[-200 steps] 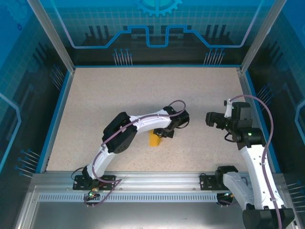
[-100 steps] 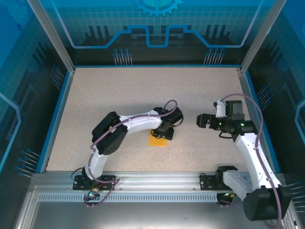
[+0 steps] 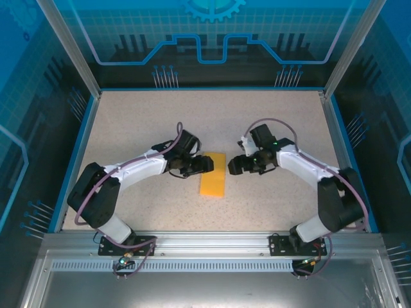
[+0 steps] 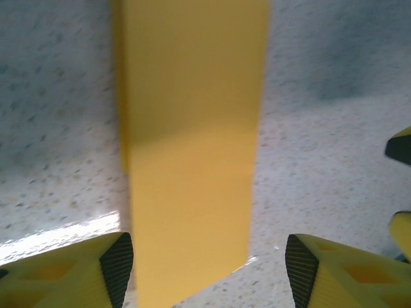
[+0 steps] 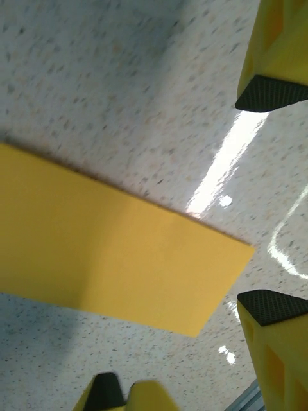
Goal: Fold a paper plane with a square sheet of paper (fold left side to right side)
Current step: Third fold the triangle at the center of the table.
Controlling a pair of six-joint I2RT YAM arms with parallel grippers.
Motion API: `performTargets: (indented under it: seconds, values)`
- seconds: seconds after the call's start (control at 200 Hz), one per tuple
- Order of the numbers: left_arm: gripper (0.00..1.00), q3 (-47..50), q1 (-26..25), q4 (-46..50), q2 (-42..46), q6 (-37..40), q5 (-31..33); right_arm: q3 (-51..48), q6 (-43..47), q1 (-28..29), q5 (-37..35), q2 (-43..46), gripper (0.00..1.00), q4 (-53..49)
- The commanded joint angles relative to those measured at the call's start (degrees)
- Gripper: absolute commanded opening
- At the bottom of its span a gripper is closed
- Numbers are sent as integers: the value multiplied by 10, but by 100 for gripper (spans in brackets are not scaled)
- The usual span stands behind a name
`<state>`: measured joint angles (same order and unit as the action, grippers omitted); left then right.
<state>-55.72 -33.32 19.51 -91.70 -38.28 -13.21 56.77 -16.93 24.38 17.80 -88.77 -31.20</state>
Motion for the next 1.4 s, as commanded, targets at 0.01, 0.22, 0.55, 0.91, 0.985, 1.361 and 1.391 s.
performTargets:
  seconds: [0.01, 0.22, 0.55, 0.91, 0.985, 1.361, 1.391]
  values:
    - [67, 17, 8, -37, -22, -11, -38, 36, -19, 27, -18, -27, 76, 22]
    - [64, 24, 11, -80, -65, -23, -60, 26, -12, 49, -48, -12, 77, 20]
    - [41, 38, 11, -103, -77, -39, -72, -59, 20, 54, -60, 101, 82, 70]
    - [8, 58, 11, -129, -57, -68, -92, -278, 183, 211, -176, 305, 84, 277]
    - [5, 62, 11, -134, -54, -73, -97, -318, 238, 264, -209, 315, 84, 331]
    - [2, 72, 11, -166, -51, -95, -132, -318, 341, 393, -354, 162, 82, 478]
    - [2, 73, 11, -169, -51, -97, -134, -313, 343, 396, -360, 146, 81, 491]
